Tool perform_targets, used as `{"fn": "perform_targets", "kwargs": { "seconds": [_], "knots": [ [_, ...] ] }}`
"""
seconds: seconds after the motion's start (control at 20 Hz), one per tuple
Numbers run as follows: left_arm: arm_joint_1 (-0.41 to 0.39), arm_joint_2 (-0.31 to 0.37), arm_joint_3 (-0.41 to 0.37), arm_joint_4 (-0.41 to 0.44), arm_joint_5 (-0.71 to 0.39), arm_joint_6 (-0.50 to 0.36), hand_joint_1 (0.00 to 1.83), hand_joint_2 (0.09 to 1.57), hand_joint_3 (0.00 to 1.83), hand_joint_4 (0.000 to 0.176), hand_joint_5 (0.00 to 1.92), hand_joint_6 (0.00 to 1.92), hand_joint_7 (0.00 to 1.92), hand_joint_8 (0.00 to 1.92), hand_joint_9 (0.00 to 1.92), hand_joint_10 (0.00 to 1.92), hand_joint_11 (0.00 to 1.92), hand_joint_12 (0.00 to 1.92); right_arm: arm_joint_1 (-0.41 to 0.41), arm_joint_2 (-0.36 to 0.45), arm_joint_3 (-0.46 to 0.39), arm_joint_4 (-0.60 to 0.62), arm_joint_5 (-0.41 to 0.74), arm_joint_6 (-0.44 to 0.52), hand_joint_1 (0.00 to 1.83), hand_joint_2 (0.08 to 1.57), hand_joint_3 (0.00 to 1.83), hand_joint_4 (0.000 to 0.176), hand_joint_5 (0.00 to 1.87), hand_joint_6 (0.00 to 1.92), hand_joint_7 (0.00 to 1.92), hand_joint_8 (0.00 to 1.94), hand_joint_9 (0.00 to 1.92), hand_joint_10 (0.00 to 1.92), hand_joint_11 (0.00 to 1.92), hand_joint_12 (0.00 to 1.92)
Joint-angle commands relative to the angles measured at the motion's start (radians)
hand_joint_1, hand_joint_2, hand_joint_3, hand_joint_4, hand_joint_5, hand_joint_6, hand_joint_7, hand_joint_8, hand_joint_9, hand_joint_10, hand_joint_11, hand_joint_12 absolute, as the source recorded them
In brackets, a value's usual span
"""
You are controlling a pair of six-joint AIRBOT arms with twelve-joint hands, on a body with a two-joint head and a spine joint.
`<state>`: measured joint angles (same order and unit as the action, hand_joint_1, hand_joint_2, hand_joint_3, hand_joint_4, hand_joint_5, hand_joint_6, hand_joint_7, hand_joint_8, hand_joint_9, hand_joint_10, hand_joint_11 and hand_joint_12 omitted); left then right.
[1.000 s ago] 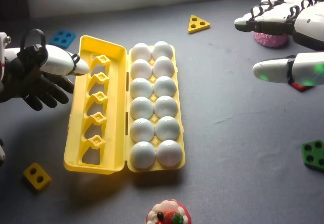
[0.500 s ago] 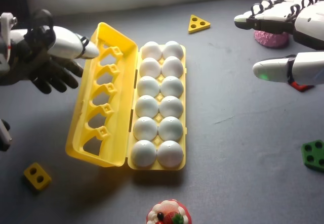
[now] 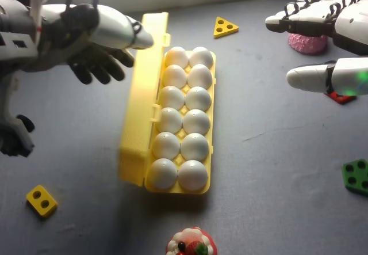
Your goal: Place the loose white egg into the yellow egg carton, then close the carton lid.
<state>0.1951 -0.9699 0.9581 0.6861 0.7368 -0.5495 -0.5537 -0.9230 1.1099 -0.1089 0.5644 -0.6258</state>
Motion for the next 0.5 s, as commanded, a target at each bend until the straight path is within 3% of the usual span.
{"fn": "perform_targets", "kwargs": {
  "seconds": [0.0,0.15,0.3,0.45],
  "knots": [
    [-0.015,-0.006,-0.014,0.031,-0.037,0.003,0.01,1.35,0.00,0.000,0.53,0.01,0.47,0.45,0.26,0.92,0.00,1.58,0.001,0.005,0.000,0.015,0.120,0.006,0.25,1.22,0.00,0.000,0.23,0.00,0.24,0.01,0.14,0.00,0.00,0.15],
    [-0.010,-0.020,-0.067,0.031,-0.033,0.019,0.03,1.35,0.00,0.000,0.53,0.01,0.46,0.45,0.25,0.90,0.00,1.55,0.000,0.005,-0.001,0.014,0.122,0.006,0.22,1.23,0.00,0.000,0.22,0.00,0.20,0.00,0.11,0.00,0.00,0.05],
    [0.003,-0.048,-0.092,0.031,-0.038,0.035,0.01,1.35,0.00,0.000,0.53,0.01,0.48,0.44,0.27,0.90,0.00,1.56,-0.001,0.005,-0.003,0.011,0.125,0.006,0.25,1.22,0.00,0.000,0.24,0.01,0.23,0.00,0.13,0.01,0.00,0.21],
    [0.026,-0.081,-0.107,0.030,-0.053,0.040,0.01,1.35,0.00,0.000,0.55,0.02,0.50,0.45,0.28,0.90,0.00,1.56,-0.002,0.004,-0.004,0.009,0.128,0.006,0.24,1.22,0.00,0.000,0.24,0.01,0.24,0.00,0.13,0.01,0.00,0.14]
  ]
}}
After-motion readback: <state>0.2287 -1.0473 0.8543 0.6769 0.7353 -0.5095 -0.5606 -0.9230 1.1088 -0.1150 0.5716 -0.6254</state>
